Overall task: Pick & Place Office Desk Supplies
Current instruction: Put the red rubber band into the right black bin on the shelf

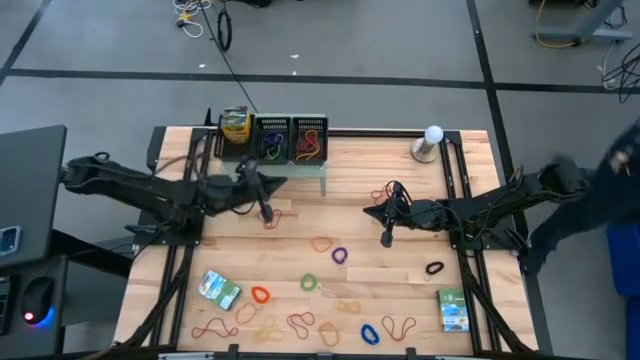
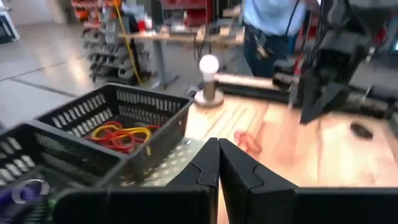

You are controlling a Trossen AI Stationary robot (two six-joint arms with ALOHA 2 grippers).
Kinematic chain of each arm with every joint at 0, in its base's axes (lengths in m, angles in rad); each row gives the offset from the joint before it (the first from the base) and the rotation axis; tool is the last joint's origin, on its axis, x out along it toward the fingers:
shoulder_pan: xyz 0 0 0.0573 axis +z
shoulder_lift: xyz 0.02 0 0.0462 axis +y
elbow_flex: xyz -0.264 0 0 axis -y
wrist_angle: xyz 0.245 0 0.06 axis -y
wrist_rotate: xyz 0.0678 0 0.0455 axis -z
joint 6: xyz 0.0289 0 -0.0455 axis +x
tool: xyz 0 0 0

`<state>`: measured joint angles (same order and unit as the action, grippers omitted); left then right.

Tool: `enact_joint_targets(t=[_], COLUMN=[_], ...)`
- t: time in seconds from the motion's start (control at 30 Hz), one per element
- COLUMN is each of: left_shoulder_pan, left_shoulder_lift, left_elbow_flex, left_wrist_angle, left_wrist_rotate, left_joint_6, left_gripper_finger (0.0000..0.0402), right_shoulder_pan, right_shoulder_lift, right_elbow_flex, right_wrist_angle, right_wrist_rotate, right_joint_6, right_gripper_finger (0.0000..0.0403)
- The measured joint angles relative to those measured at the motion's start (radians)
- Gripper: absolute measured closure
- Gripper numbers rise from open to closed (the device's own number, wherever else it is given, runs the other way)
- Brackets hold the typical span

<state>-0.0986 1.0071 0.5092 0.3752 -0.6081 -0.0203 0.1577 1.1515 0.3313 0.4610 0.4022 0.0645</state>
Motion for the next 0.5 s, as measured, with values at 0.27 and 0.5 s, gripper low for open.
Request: enact_joint_targets(t=[0.27,0.5], left_shoulder_pan=[0.048,-0.025], left_shoulder_lift=[0.197,0.444], left_elbow_flex=[-0.012,-0.013], left_wrist_angle=[0.126,0.365], left_wrist_rotate=[0.14,0.156], left_joint_6=[-0.112,-0.119], left_gripper_finger=[0.0395,0.0396], right_shoulder_pan=[0.0,0.0], right_shoulder_lift=[0.0,0.0], right_elbow_flex=[0.0,0.0], right_wrist_angle=[0.01,0.06], right_wrist_rotate=[-0.027,-0.049], right_joint_6=[0.077,0.112], right_gripper_finger=[0.0387,0.0387])
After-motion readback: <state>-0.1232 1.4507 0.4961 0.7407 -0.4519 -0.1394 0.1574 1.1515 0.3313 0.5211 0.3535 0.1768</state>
